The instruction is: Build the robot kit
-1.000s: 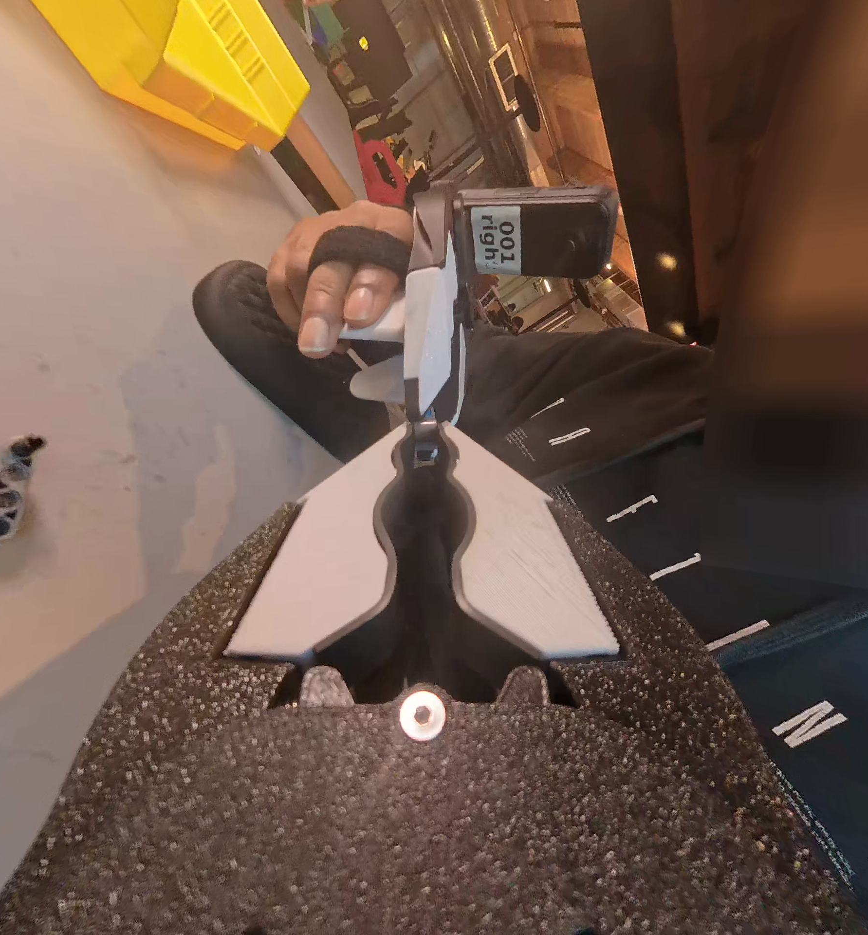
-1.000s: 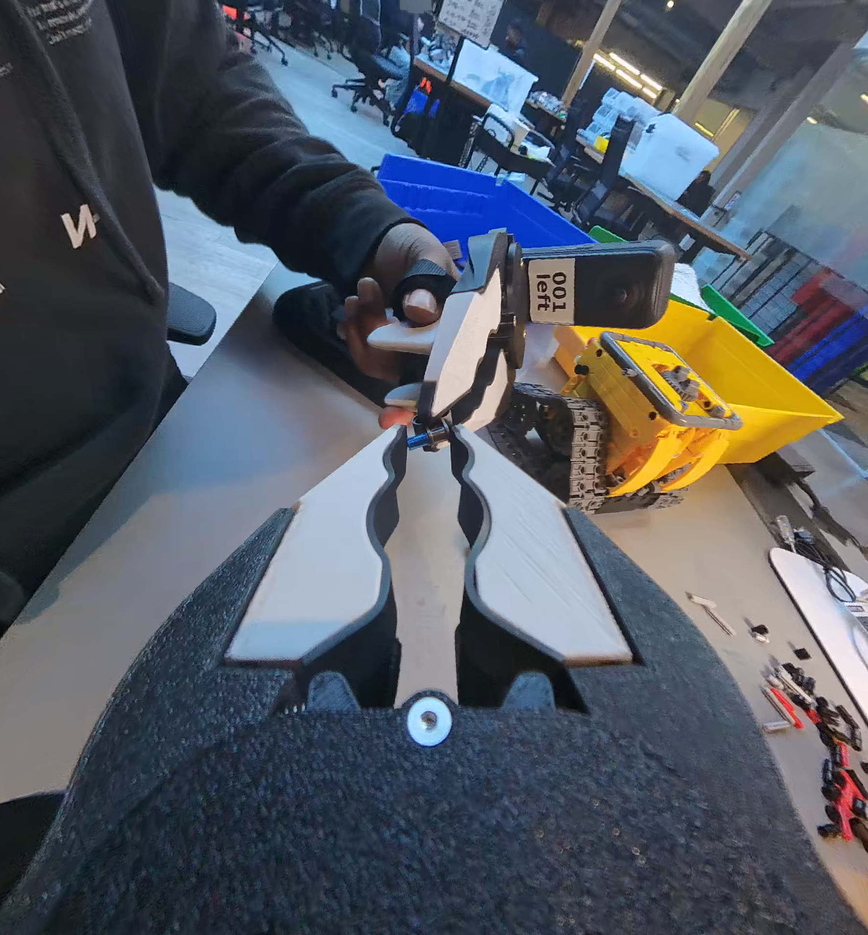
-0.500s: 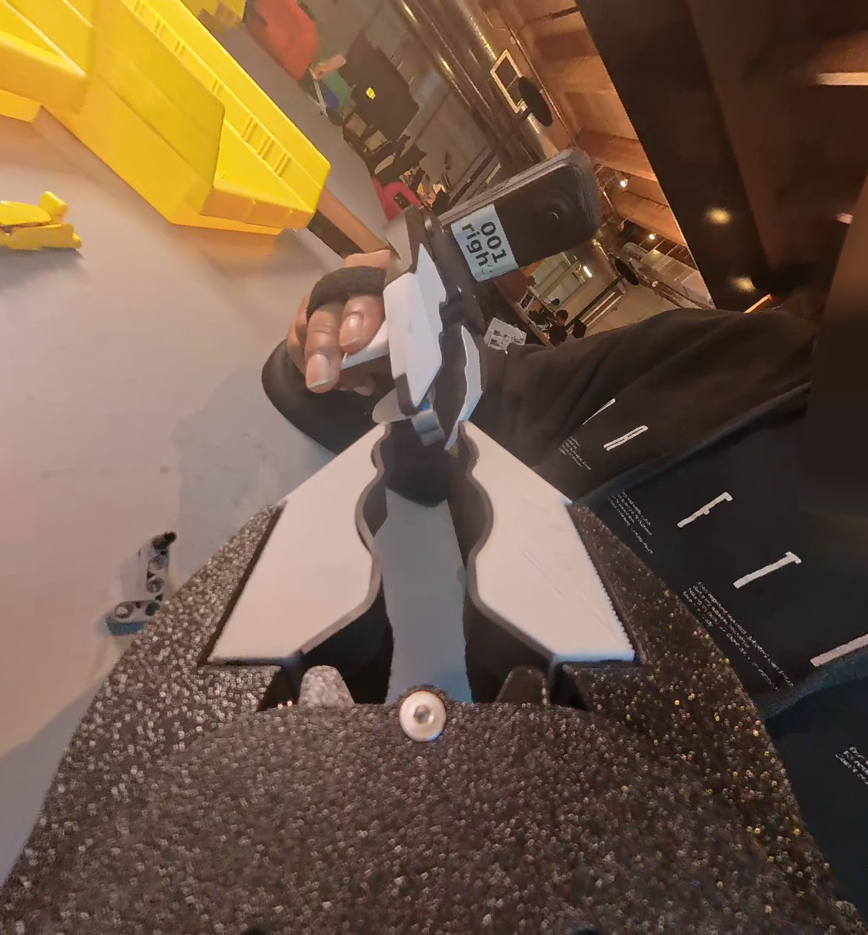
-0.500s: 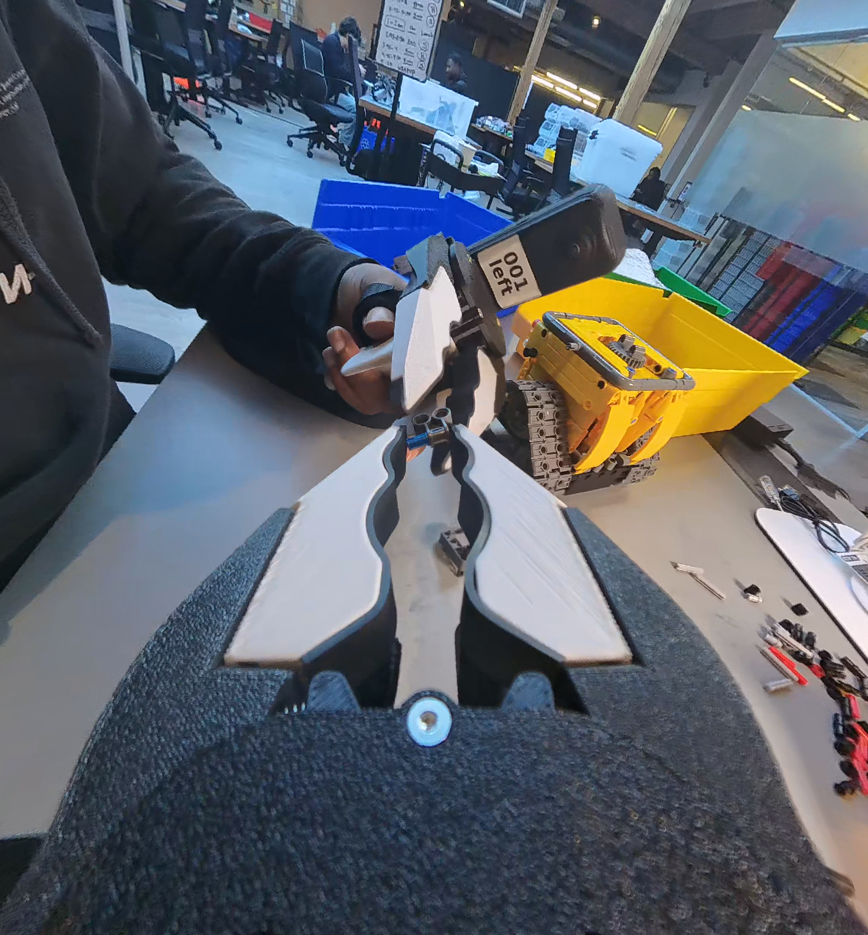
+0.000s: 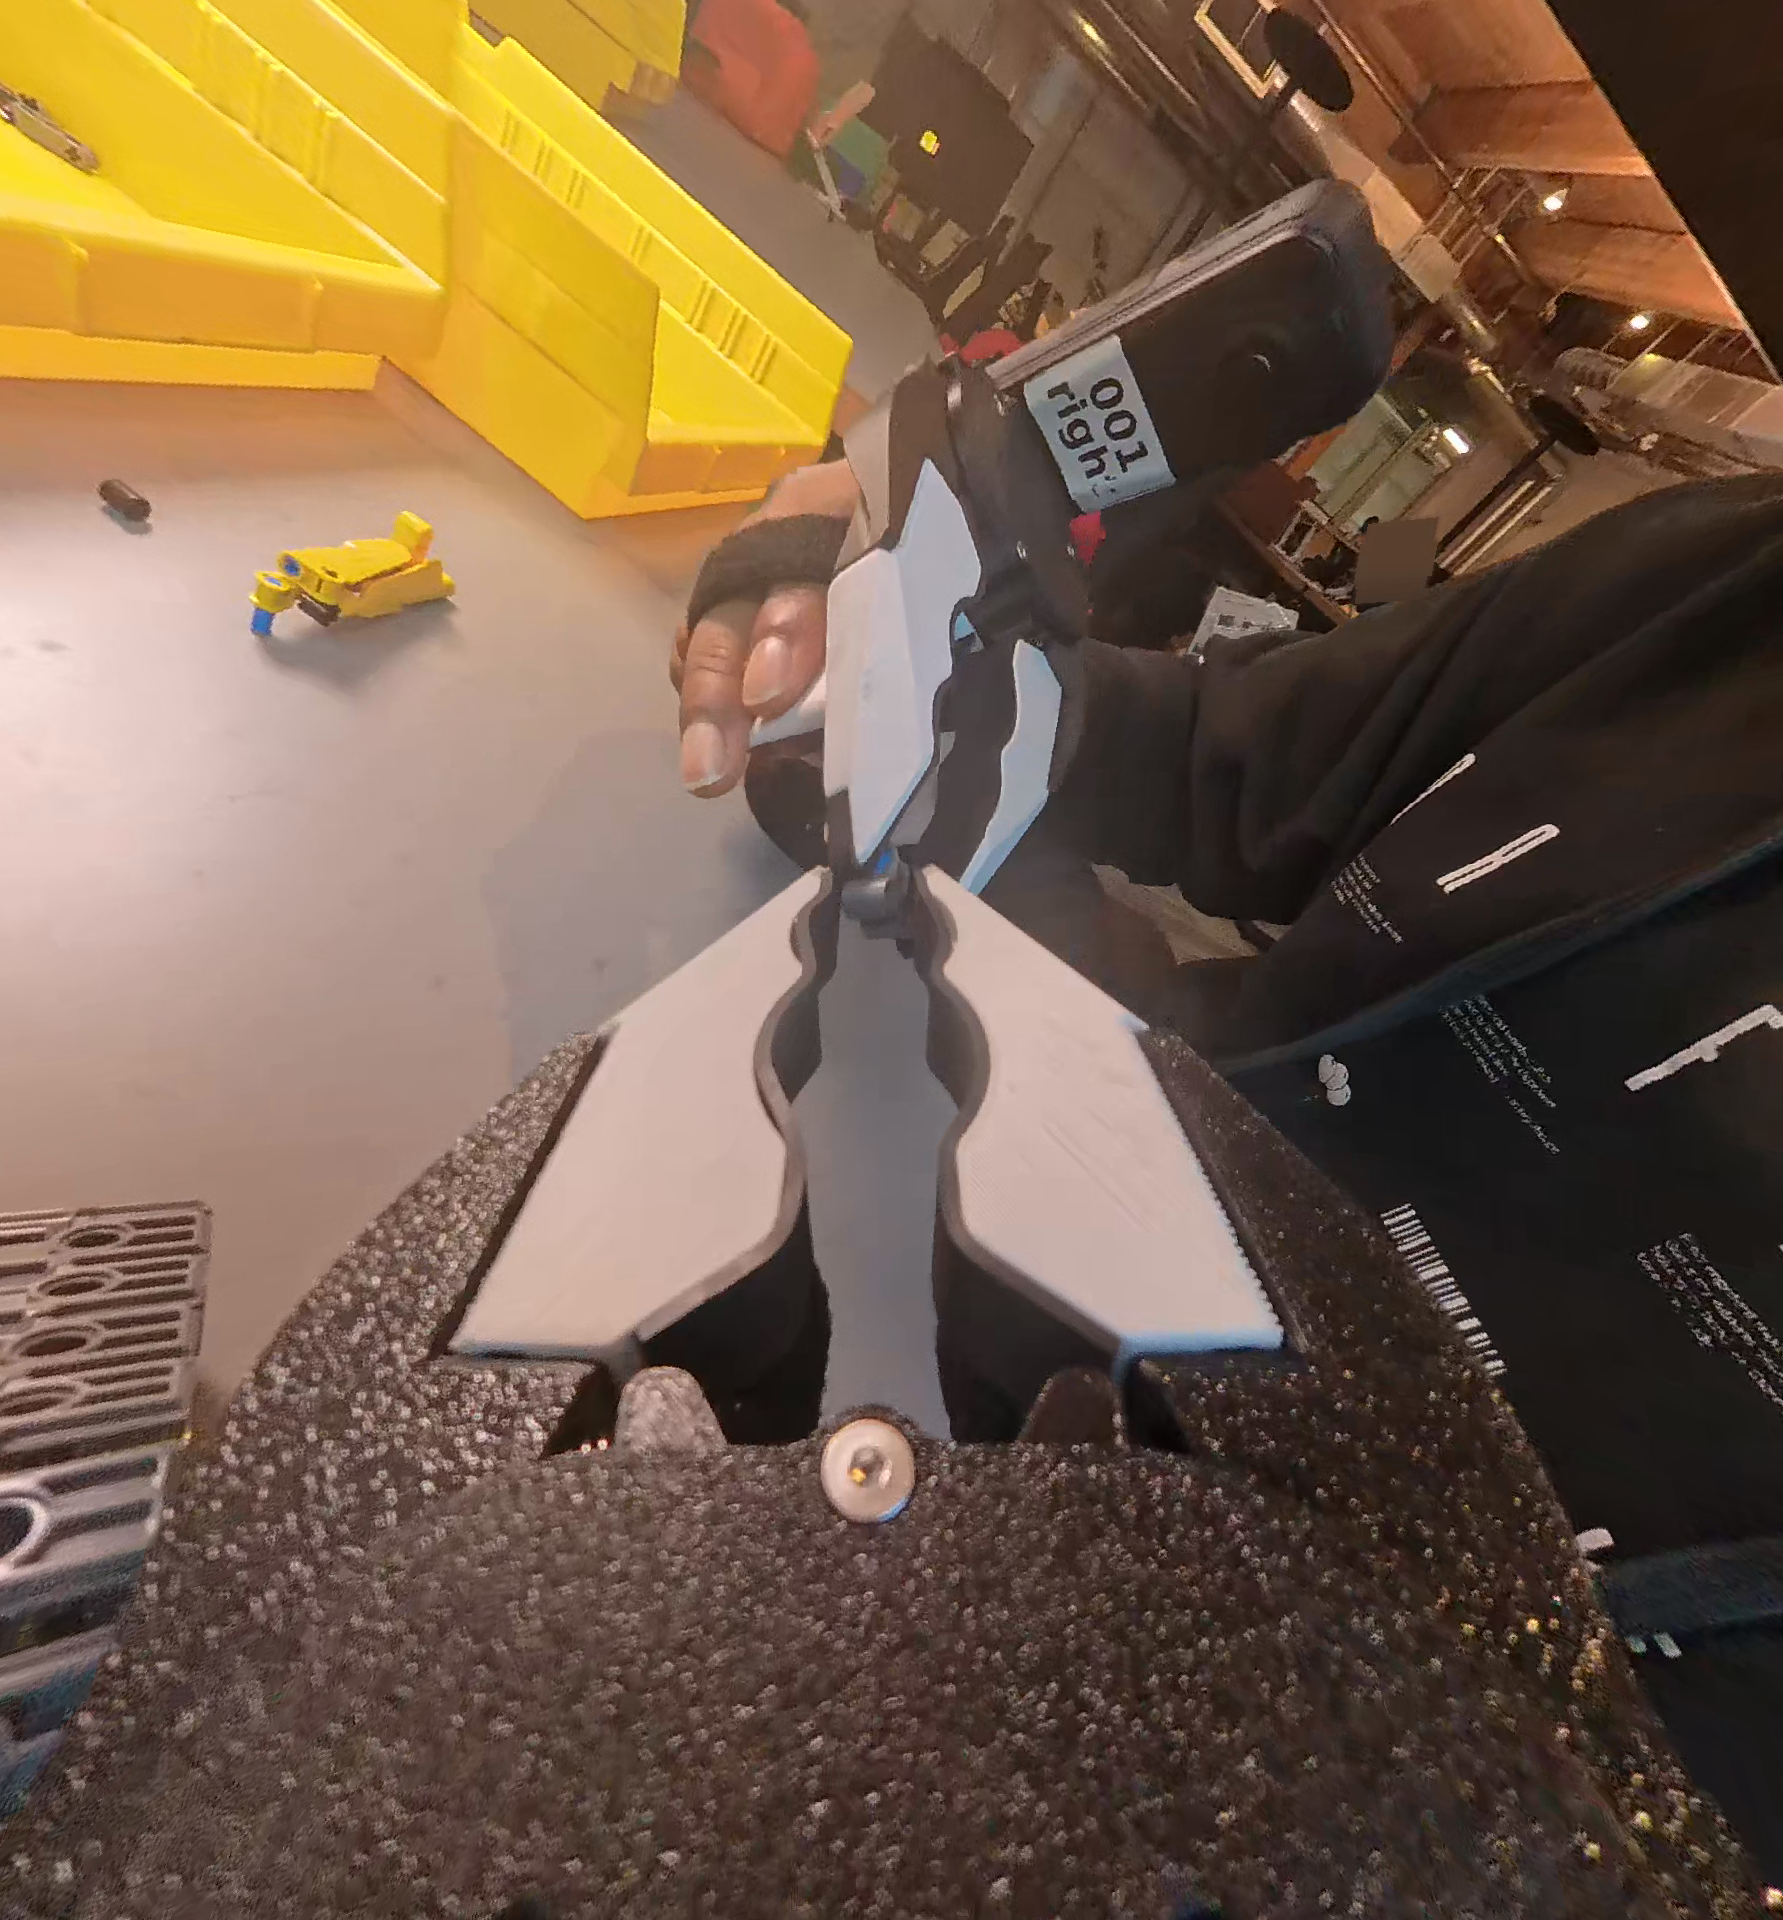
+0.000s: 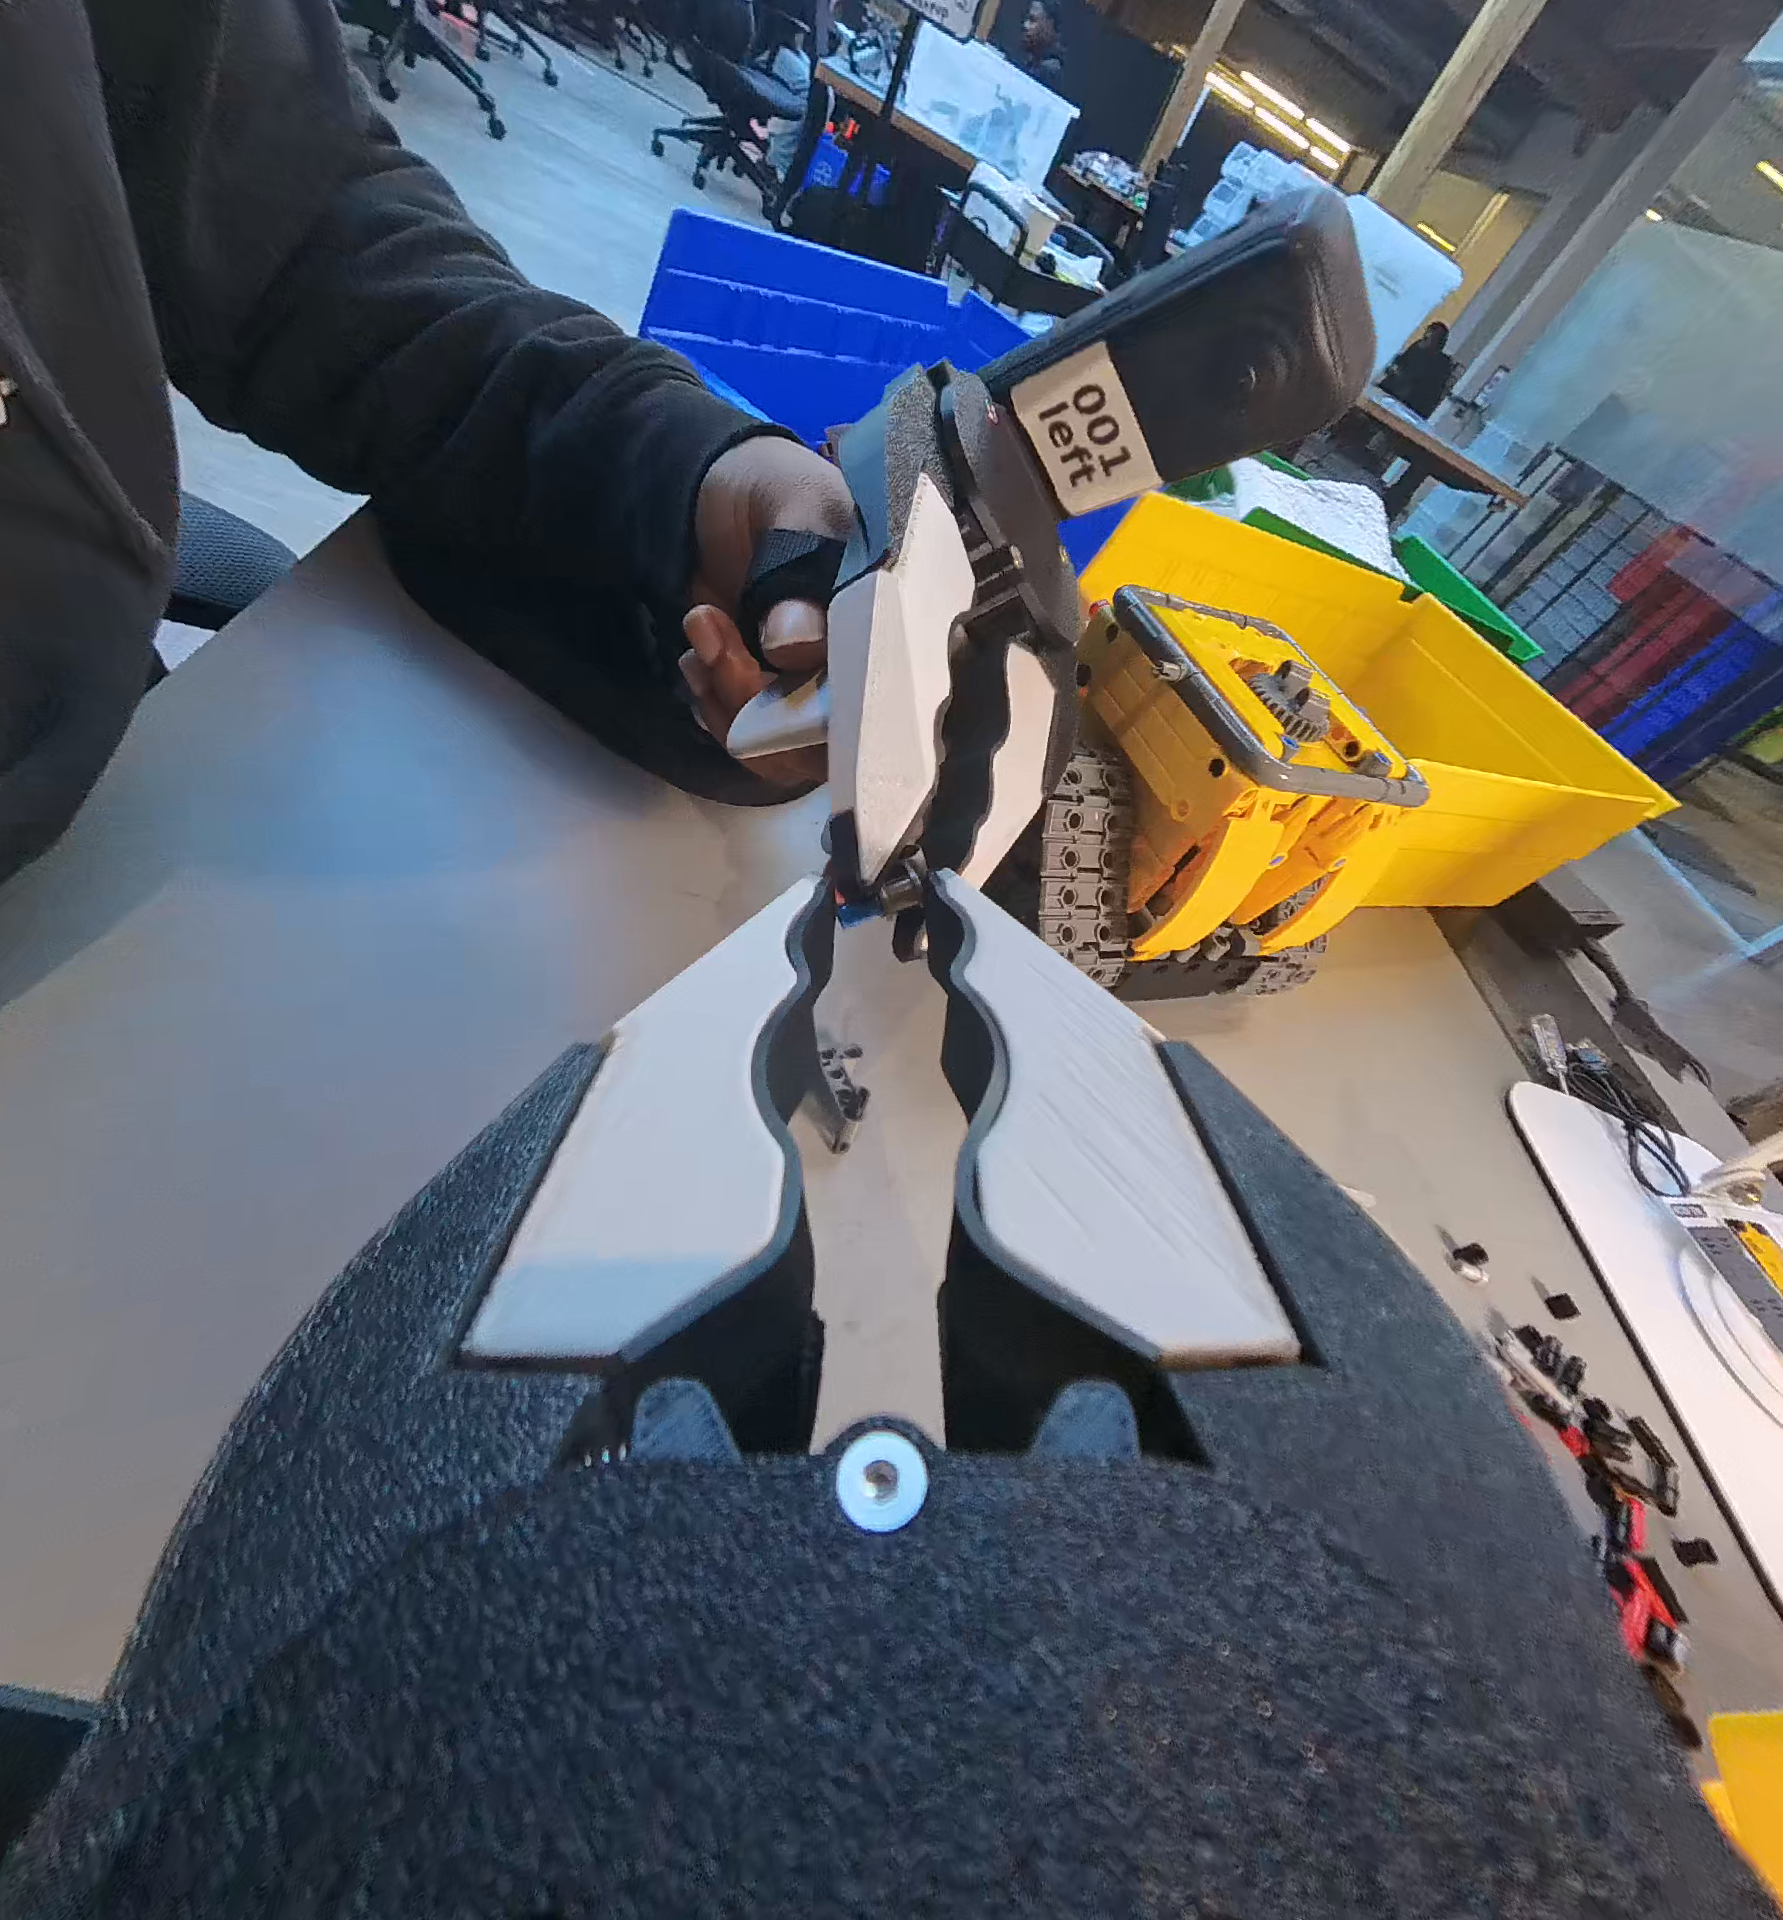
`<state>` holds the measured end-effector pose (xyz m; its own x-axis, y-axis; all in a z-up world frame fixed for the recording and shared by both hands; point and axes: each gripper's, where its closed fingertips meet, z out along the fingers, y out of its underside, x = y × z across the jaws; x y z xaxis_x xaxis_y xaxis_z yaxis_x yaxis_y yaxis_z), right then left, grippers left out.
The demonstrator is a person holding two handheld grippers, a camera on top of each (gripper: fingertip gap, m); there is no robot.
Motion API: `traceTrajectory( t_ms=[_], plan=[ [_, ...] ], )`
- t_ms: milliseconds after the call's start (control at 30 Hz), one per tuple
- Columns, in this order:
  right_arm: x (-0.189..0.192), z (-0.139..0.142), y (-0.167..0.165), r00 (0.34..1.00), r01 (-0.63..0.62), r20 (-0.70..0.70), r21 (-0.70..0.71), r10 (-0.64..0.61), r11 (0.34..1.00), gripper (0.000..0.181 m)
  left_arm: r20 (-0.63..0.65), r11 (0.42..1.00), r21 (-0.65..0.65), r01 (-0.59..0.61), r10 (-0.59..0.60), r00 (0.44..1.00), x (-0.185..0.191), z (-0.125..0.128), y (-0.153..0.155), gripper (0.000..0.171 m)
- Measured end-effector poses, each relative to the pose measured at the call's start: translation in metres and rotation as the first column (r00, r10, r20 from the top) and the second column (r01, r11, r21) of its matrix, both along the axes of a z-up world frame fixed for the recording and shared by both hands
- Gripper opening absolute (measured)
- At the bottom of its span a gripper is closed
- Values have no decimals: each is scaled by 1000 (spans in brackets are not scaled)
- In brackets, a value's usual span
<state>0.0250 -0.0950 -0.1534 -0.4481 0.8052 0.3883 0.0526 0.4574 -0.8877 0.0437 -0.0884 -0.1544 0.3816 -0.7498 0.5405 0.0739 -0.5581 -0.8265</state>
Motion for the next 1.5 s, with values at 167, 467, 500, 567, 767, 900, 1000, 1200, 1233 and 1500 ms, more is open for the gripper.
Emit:
traceTrajectory(
  t_ms=[167, 467, 500, 567, 767, 900, 1000, 1200, 1233, 1500],
  plan=[
    [-10, 2, 10, 1000, -5, -10, -22, 5, 1000, 17, -22, 995, 43, -85, 86, 996, -13, 2, 8, 12],
    [-7, -1, 11, 999, -6, -35, -100, 2, 995, 17, -19, 991, 54, -120, 121, 992, -18, 1, 9, 9],
    [-8, -1, 11, 999, -9, -38, -113, 5, 994, 17, -12, 992, 48, -116, 117, 993, -18, 1, 9, 9],
    [-8, -1, 10, 999, -13, -42, -126, 8, 992, 17, 0, 993, 34, -109, 109, 994, -18, 1, 8, 9],
    [-6, -6, 12, 999, -28, -29, -175, 23, 984, 17, -13, 994, 16, -112, 112, 994, -17, -4, 10, 9],
    [-6, -8, 15, 999, -40, -7, -199, 40, 979, 17, -10, 993, -1, -121, 121, 993, -17, -7, 13, 9],
    [-6, -9, 16, 999, -34, -6, -185, 34, 982, 17, -9, 991, -9, -130, 130, 991, -17, -8, 14, 9],
    [-4, -8, 16, 999, -1, -37, -137, -4, 991, 17, -39, 989, 26, -143, 144, 989, -16, -6, 13, 9],
    [-3, -7, 15, 999, -3, -43, -141, -3, 990, 17, -39, 988, 41, -149, 150, 988, -17, -4, 13, 7],
    [-4, -5, 13, 998, 23, -56, -139, -31, 990, 17, -58, 982, 116, -148, 155, 986, -16, 2, 8, 11]
  ],
)
